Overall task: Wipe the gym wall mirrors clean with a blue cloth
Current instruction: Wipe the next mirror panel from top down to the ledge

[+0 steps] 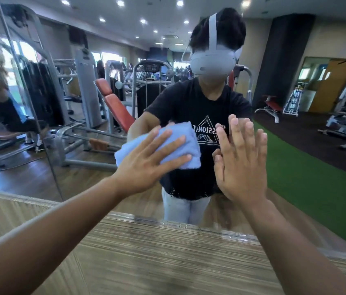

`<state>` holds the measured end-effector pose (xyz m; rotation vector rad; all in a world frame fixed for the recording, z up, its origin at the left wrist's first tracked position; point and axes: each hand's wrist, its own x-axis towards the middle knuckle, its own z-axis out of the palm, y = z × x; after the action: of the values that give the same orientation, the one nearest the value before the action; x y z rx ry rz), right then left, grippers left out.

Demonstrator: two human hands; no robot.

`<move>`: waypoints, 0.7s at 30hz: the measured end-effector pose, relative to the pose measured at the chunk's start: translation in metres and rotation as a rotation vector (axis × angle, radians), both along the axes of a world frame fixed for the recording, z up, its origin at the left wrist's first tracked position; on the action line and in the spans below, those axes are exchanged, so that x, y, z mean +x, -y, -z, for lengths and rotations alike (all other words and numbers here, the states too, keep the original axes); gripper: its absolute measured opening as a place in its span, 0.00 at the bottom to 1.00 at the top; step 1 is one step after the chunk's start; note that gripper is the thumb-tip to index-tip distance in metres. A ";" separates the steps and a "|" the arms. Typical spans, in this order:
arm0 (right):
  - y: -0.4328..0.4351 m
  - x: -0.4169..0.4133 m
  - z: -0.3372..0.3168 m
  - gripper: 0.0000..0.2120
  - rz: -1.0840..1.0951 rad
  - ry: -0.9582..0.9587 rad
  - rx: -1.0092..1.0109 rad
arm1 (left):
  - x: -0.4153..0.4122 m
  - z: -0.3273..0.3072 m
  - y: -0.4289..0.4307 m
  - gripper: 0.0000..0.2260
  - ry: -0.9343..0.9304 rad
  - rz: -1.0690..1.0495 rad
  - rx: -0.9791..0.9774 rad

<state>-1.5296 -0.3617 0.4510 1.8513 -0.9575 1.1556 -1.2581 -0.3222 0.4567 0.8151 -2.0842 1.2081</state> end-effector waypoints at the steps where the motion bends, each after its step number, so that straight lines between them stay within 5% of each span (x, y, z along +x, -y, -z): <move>1: 0.001 -0.003 0.002 0.31 -0.001 -0.002 0.000 | 0.000 0.023 -0.002 0.23 0.035 -0.002 0.024; 5: 0.004 -0.012 0.008 0.29 -0.019 -0.015 0.019 | 0.009 0.103 -0.015 0.27 0.294 -0.078 0.134; 8: 0.006 -0.018 0.008 0.29 -0.015 -0.051 0.024 | 0.012 0.093 -0.017 0.25 0.366 -0.082 0.130; 15: 0.006 -0.021 0.007 0.29 0.010 -0.067 -0.017 | -0.018 -0.021 0.001 0.24 0.022 -0.053 -0.021; 21: 0.007 -0.030 0.005 0.29 0.017 -0.129 -0.028 | -0.036 0.009 0.003 0.28 -0.093 -0.056 -0.047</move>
<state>-1.5596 -0.3687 0.4461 1.8672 -0.8787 1.0210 -1.2944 -0.3251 0.4478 0.8959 -1.9626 1.2207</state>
